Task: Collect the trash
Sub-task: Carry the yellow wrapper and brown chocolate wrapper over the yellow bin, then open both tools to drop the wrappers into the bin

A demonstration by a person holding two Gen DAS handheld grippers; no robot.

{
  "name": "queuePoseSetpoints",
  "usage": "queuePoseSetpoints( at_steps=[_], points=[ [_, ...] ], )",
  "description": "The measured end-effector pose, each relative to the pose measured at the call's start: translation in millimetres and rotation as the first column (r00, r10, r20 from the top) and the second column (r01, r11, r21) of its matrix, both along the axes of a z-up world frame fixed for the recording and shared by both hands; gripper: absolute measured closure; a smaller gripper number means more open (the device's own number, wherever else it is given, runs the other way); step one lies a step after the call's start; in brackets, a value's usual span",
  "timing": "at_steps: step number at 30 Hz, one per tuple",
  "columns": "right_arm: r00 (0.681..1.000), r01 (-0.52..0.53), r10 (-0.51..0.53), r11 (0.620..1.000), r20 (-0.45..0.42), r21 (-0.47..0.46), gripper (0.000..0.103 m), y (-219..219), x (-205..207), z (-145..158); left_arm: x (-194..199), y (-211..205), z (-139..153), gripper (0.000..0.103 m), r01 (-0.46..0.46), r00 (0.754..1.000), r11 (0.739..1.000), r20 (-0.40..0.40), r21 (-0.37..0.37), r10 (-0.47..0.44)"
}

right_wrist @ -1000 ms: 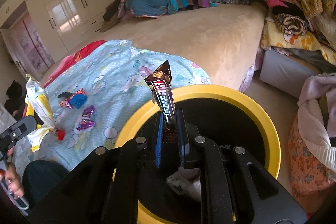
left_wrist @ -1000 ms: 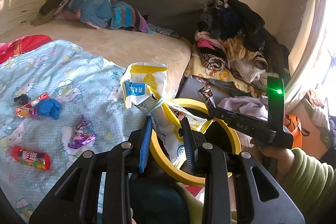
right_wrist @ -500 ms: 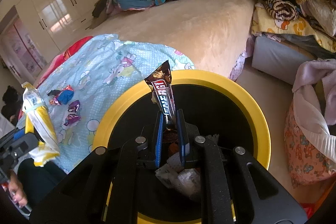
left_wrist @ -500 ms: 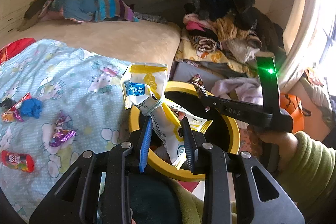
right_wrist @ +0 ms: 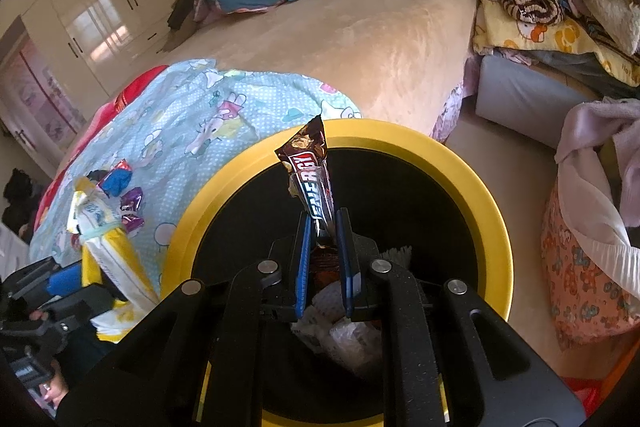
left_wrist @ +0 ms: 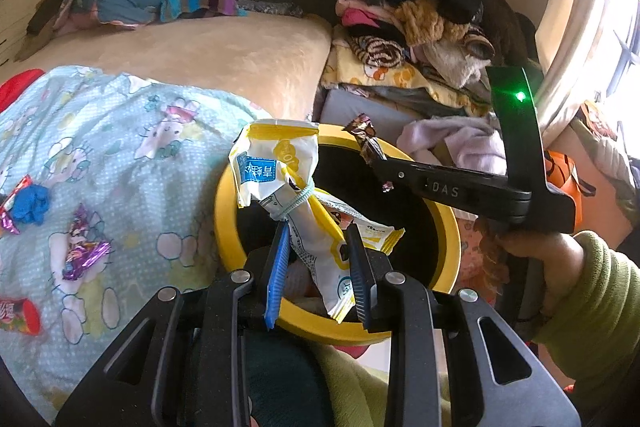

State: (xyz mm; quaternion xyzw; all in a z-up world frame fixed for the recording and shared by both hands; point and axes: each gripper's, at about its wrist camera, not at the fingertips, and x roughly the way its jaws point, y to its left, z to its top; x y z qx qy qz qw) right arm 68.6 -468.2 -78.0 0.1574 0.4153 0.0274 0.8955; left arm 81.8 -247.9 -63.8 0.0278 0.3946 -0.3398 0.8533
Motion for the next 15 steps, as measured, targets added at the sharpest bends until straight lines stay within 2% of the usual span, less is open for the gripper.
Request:
queuePoseSetpoints(
  at_steps=[9,10,11,13,15],
  points=[
    [0.999,0.034,-0.033,0.999,-0.012,0.019,0.091,-8.4,0.7,-2.1,17.5,-28.4,-7.4,0.074,0.021,1.0,0.998,-0.017,0.051,-0.02],
    [0.999,0.041,-0.04,0.999,-0.015,0.022,0.088,-10.4,0.9,-2.6,20.9,-30.1,-8.2,0.067,0.016,1.0,0.999,-0.023,0.05,-0.015],
    [0.999,0.05,-0.05,0.999,-0.018,0.021,0.083,-12.3,0.5,-2.9,22.8,-31.1,-8.4,0.048,0.013,1.0,0.999,-0.029,0.045,-0.012],
    [0.998,0.063,-0.063,0.998,-0.017,0.025,0.078,-15.0,-1.3,-3.0,26.1,-30.3,-7.8,0.022,0.0,0.999,1.0,-0.035,0.024,0.001],
    [0.997,0.072,-0.072,0.997,-0.015,0.025,0.075,-17.5,-2.3,-3.2,26.3,-28.0,-6.9,0.022,-0.001,0.999,1.0,-0.039,0.007,0.001]
  ],
)
